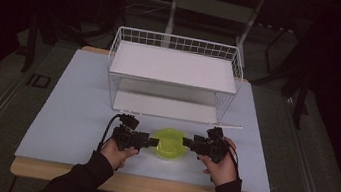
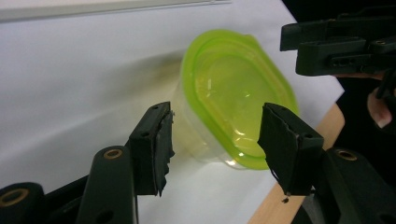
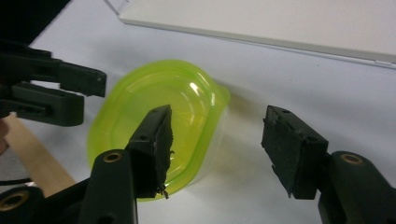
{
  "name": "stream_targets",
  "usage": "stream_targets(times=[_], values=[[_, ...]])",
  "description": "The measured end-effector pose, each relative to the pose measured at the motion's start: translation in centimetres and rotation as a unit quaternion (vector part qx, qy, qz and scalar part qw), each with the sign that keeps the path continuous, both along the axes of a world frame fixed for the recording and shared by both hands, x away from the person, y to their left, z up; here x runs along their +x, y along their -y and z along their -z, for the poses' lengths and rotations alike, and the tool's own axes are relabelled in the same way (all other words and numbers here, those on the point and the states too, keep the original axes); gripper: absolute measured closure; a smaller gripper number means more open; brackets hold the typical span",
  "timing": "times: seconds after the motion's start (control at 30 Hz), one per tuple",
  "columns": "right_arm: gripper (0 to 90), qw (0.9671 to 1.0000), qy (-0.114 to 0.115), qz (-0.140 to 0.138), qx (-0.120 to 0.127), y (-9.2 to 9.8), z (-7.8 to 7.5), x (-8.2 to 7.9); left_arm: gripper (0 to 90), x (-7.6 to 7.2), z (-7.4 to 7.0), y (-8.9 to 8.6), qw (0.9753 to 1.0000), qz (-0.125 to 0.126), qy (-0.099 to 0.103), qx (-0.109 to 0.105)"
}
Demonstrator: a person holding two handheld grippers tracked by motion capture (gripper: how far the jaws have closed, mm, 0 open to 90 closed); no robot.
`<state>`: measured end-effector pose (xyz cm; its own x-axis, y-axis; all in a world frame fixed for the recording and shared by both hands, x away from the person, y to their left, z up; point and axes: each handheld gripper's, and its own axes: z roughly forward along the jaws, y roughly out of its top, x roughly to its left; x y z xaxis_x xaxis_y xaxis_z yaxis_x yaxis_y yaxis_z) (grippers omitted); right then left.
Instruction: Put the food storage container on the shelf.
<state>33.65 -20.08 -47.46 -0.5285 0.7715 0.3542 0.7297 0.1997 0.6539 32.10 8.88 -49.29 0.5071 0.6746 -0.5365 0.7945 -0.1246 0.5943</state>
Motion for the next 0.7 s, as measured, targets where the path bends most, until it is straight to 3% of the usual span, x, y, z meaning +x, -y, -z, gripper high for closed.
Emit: stream_targets(times=[0.27, 0.47, 0.63, 0.7], values=[[48.3, 0.9994, -0.028, 0.000, -0.022, -0.7, 1.3, 0.3, 47.1, 0.2, 1.1, 0.1, 0.9996, -0.007, -0.027, -0.003], [59.1, 0.9992, -0.035, 0.002, -0.019, -0.9, 1.2, 0.0, 60.8, 0.1, 1.2, 0.3, 0.9990, 0.011, -0.038, -0.021], [73.3, 0.9992, -0.040, 0.001, -0.006, -1.1, 0.7, -0.6, 69.6, -0.4, 1.0, 0.5, 0.9992, 0.008, -0.035, -0.016], [74.5, 0.9993, -0.038, -0.001, -0.006, -1.2, 0.6, -0.8, 70.5, -0.8, 0.9, 0.7, 0.9991, 0.010, -0.040, -0.008]])
